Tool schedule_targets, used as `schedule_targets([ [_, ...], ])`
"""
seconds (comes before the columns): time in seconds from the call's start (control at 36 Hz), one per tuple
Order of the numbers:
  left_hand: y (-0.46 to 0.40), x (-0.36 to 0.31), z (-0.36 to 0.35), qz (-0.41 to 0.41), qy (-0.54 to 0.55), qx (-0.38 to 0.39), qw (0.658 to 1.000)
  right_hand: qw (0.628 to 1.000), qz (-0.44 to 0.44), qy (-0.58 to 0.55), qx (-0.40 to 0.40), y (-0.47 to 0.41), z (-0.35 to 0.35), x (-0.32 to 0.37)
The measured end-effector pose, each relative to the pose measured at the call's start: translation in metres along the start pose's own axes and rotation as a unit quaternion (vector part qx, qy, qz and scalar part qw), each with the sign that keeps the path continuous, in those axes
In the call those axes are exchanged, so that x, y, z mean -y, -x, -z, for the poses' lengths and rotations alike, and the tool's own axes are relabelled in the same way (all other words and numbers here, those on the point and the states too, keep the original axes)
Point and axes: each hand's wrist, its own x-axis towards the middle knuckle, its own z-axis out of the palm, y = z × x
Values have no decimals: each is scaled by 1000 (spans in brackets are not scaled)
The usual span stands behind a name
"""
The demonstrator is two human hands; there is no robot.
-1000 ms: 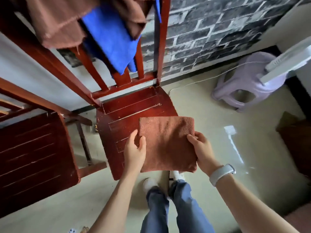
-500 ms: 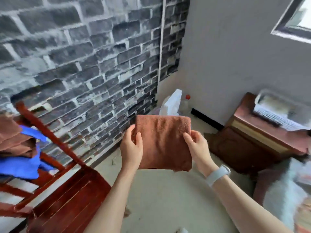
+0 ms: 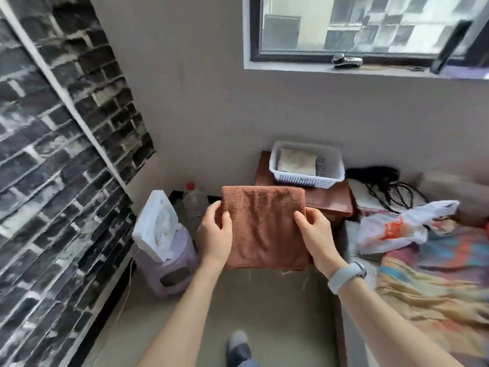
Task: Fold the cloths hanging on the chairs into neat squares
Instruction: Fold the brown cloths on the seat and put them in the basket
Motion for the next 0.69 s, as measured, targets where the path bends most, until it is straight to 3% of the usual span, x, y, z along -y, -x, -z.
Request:
schedule_targets([
  [0.33, -175, -23, -173, -9, 42, 138, 990, 995, -55, 5, -85, -210, 9, -14],
  [0.69, -300, -11, -322, 109, 56, 233, 965, 986, -125, 31, -105, -380, 6, -39],
])
